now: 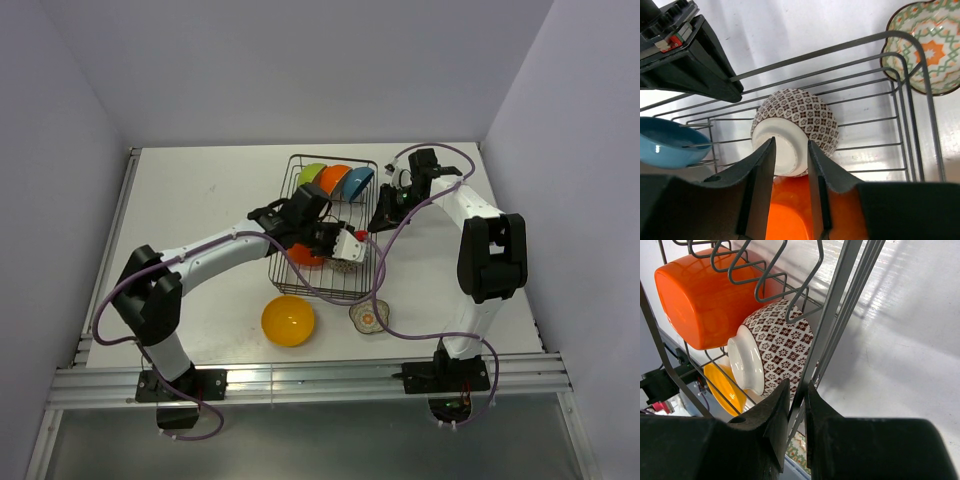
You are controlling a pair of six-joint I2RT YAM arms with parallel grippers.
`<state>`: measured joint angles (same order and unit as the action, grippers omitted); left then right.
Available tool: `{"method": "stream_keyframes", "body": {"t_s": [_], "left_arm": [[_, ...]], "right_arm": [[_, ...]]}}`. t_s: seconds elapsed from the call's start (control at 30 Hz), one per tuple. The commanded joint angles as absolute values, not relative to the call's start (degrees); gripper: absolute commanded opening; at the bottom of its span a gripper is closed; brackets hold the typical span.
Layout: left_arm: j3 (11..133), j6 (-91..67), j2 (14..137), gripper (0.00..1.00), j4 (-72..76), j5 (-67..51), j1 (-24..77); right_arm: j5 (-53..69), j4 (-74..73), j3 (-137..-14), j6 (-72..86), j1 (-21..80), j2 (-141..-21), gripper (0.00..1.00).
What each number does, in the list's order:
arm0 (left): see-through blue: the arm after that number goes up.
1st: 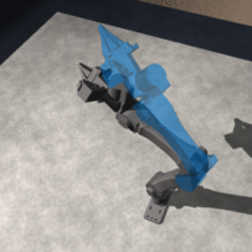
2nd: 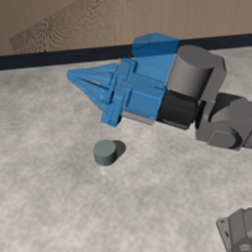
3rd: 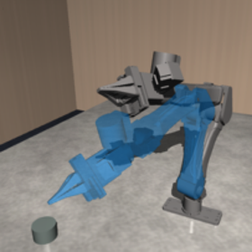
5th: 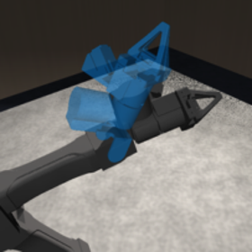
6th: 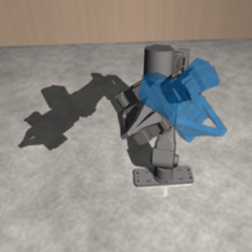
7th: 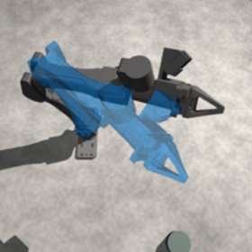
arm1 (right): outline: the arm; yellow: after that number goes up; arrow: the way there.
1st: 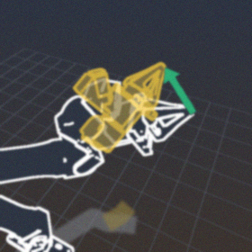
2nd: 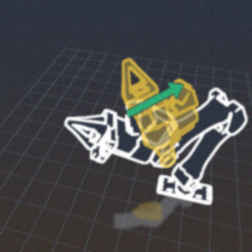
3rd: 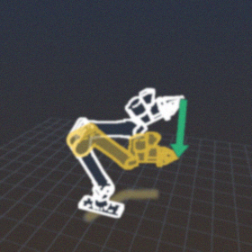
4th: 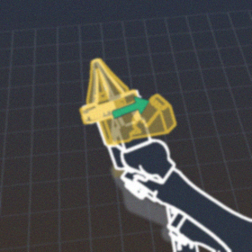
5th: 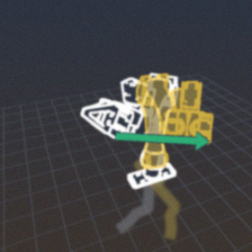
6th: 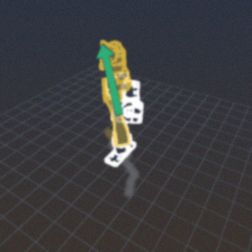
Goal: Load the bowls into the dish rack
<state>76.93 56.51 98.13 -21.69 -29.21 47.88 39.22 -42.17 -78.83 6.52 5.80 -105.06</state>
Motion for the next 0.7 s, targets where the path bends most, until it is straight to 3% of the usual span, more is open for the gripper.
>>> {"method": "stream_keyframes", "body": {"t_s": [0.0, 0.67], "left_arm": [[79.19, 51.78, 99.05, 0.36, -20.93, -32.35, 48.6], [78.84, 50.54, 110.48, 0.25, -12.83, -14.5, 50.71]], "right_arm": [[40.87, -39.81, -81.3, 3.69, 6.24, -104.5, 0.0], [40.25, -40.87, -82.0, 2.37, 6.24, -105.29, 0.0]]}}
